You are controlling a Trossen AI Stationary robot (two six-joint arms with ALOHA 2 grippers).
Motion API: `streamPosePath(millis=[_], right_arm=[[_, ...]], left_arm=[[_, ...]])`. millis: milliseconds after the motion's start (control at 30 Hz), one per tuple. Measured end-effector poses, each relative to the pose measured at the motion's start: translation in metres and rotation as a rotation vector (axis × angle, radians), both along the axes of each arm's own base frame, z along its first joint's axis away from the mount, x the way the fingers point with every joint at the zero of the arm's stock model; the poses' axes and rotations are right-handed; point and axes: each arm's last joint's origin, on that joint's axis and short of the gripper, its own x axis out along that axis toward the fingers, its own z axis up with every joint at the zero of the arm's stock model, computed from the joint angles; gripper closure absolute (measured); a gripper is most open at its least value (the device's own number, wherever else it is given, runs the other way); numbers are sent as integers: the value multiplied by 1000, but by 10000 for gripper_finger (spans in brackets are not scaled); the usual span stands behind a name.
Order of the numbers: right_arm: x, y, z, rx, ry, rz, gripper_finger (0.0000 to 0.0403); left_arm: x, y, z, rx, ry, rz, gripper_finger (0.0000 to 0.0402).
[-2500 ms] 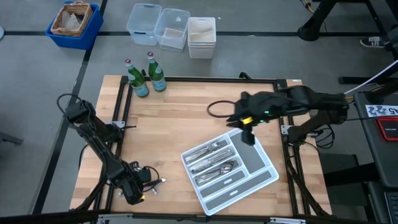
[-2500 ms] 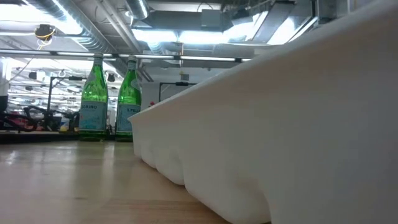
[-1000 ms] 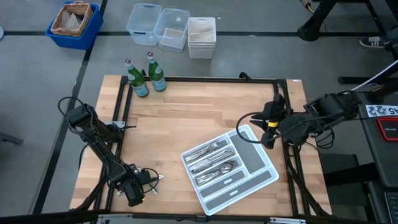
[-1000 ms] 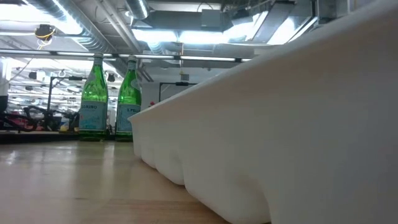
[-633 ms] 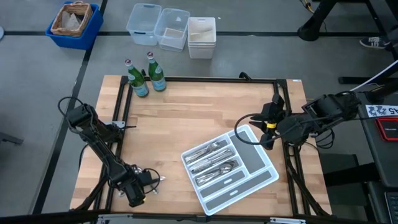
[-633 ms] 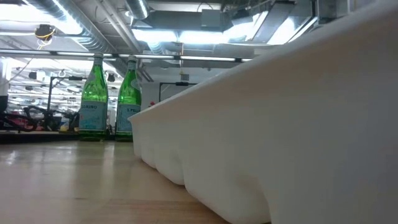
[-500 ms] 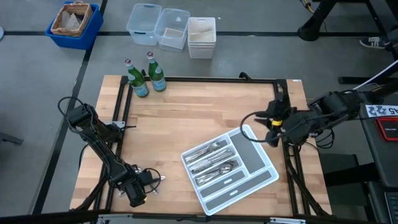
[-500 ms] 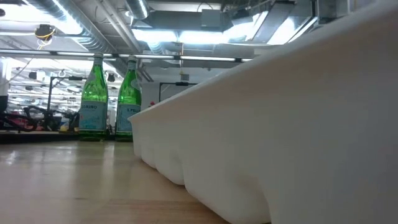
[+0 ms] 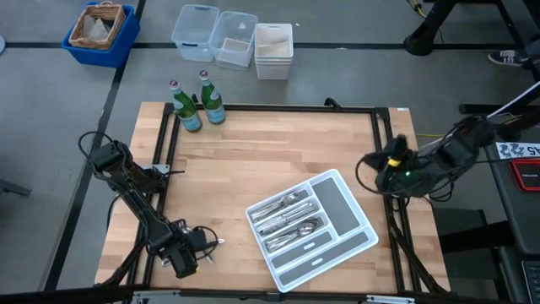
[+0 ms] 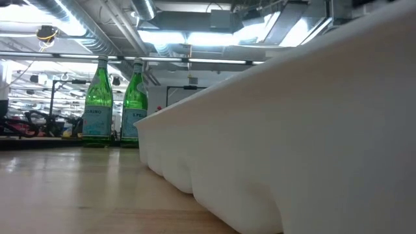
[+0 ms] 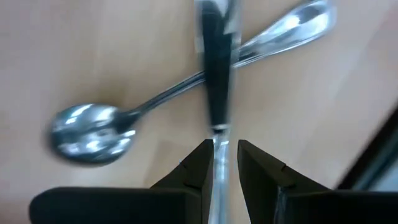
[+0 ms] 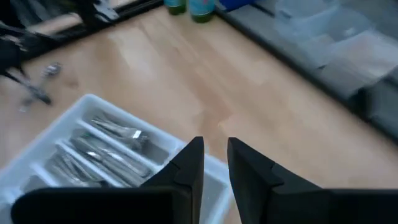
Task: Sort silverware
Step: Put the silver table knife into the white silverware tray
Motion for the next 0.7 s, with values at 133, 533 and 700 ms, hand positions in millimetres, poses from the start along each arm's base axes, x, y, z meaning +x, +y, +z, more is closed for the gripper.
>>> streamPosePath(millis=[133,533,700], right_arm=[[-4,2,-54,118,-120,26,327],[-18,-6,-142,318,-336,91,327],[-21,-8,-159,309,-319,95,327]], left_arm=[[-5,1,-1,36,15,-14,340],[-14,-8,-3,66,-97,-49,340],[-16,-5,-13,58,-97,-22,340]])
